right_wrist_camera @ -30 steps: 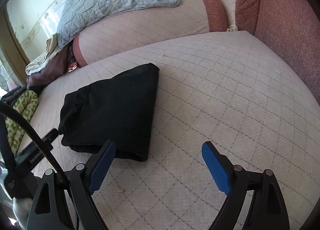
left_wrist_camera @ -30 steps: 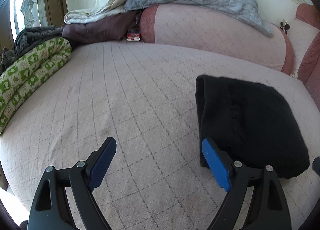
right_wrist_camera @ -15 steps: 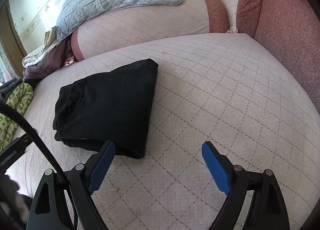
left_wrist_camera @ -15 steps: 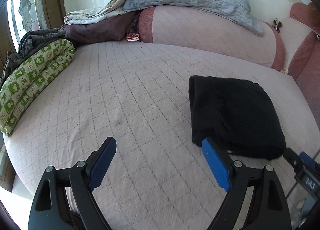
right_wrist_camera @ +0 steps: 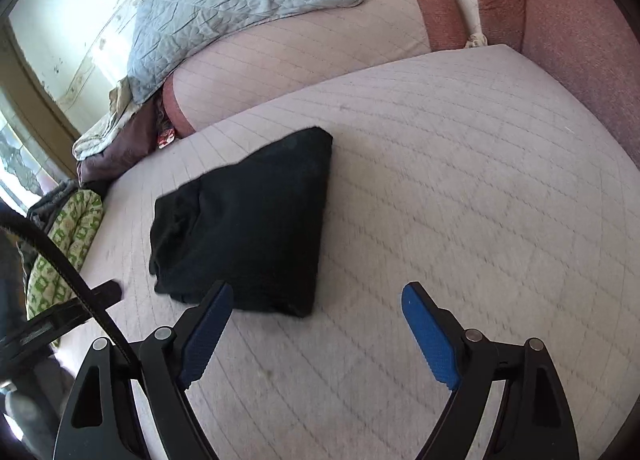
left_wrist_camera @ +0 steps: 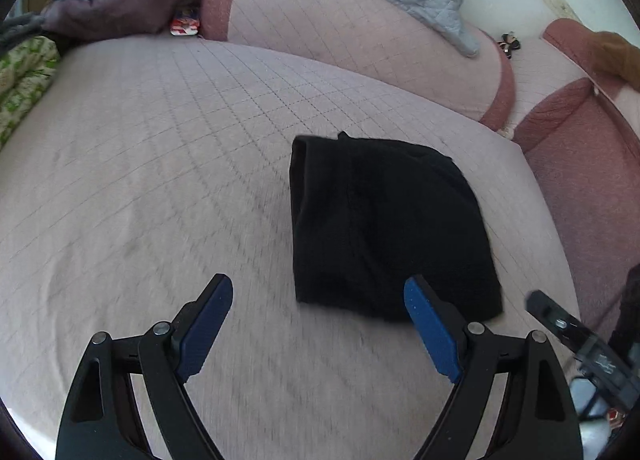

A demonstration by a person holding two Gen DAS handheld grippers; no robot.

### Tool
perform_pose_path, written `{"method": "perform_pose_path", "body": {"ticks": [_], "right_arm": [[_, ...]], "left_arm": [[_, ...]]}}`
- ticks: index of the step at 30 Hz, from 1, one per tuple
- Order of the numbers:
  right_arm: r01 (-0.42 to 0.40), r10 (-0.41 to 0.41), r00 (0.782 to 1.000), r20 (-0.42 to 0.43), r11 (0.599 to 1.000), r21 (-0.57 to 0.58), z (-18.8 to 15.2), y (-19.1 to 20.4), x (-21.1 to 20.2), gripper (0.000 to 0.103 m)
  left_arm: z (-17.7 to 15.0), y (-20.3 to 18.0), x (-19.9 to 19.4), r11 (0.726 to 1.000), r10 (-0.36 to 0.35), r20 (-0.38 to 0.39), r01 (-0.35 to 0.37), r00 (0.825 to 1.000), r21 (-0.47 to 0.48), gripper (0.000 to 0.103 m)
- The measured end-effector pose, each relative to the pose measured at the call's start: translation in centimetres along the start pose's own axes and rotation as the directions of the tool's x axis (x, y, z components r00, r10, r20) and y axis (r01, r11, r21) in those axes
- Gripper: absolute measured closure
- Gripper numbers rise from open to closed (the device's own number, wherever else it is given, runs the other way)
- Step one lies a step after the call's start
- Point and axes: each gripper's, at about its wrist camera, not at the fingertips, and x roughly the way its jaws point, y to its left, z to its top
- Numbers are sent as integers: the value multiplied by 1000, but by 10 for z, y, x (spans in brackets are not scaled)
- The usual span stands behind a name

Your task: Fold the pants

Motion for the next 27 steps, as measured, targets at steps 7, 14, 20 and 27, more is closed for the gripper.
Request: {"method": "perform_pose_path", "body": {"ticks": [7, 14, 20, 27], "right_arm": [[-83, 88, 992, -94, 995, 51, 40, -5, 70, 17], [-188, 194, 973, -129, 981, 58, 50, -2, 111, 21], [-228, 236, 964, -124, 971, 78, 56, -2, 124, 36], [-298, 308, 947, -95, 949, 106, 59, 1, 102, 71]], "left_arm": [[30, 12, 75, 990, -120, -101, 112, 988, -83, 16], [42, -9, 94, 991, -131, -94, 128, 987, -39, 15], [41, -21, 92, 993, -118, -108, 117, 987, -20, 50], [34, -31, 55, 997, -73, -71, 74, 995, 7, 61]]}}
